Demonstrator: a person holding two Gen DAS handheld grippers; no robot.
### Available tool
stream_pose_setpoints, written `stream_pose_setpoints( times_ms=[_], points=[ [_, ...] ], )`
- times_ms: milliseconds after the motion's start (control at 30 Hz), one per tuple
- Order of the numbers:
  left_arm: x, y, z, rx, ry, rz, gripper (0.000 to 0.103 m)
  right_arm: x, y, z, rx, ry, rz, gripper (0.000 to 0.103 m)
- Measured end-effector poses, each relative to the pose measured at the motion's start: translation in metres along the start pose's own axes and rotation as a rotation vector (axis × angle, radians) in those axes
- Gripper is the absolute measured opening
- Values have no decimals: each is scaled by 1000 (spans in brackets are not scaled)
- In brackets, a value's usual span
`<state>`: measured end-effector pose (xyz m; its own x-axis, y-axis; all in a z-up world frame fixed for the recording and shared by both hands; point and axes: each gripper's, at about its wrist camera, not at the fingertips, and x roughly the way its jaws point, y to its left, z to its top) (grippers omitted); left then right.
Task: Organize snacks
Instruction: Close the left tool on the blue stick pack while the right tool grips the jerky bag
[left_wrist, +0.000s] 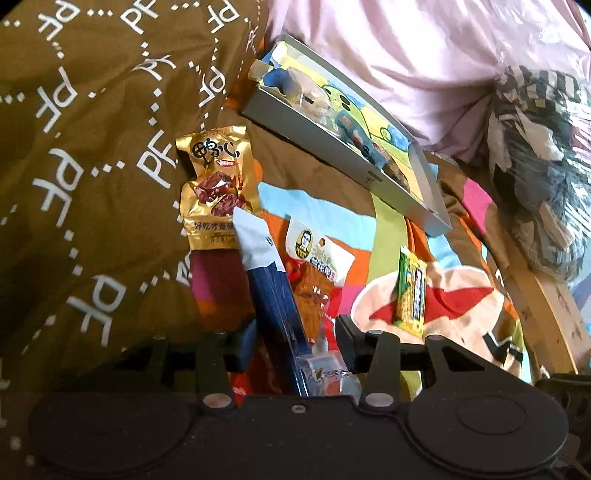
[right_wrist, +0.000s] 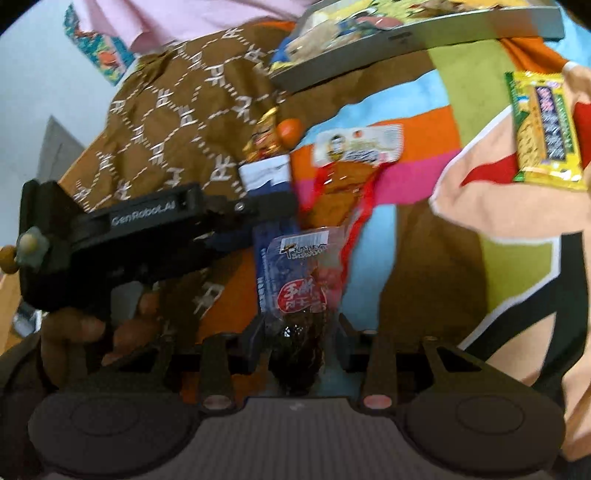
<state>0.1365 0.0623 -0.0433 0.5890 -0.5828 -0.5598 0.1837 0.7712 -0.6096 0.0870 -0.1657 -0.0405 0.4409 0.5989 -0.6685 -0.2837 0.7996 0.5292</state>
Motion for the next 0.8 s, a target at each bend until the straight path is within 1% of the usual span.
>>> stream_pose_setpoints(
  times_ms=[100, 167, 300, 400, 500, 600, 667, 700, 800],
  points=[
    [-5, -4, -4, 28, 11, 21, 47, -5, 2, -5, -15, 3, 6, 43],
    [-3, -5, -6, 44, 24, 31, 47, -8, 4, -5, -31, -3, -16, 43],
    [8, -4, -11, 69, 57, 54, 49, -16, 9, -6, -90, -29, -111, 43],
    [13, -5, -11, 81, 56, 61, 54, -23, 12, -7, -158, -55, -200, 43],
    [15, -8, -12, 95, 55, 61, 61, -27, 12, -9, -203, -68, -274, 43],
    [19, -14, -15, 136, 58, 72, 67, -25, 13, -10, -239, -62, -326, 43],
    [21, -18, -17, 166, 65, 80, 73, -23, 13, -11, -254, -51, -342, 45],
    [23, -20, -18, 185, 69, 84, 74, -21, 14, -11, -256, -49, -344, 45],
    [24, -24, -21, 226, 68, 105, 74, -19, 16, -12, -269, -46, -345, 52]
  ],
)
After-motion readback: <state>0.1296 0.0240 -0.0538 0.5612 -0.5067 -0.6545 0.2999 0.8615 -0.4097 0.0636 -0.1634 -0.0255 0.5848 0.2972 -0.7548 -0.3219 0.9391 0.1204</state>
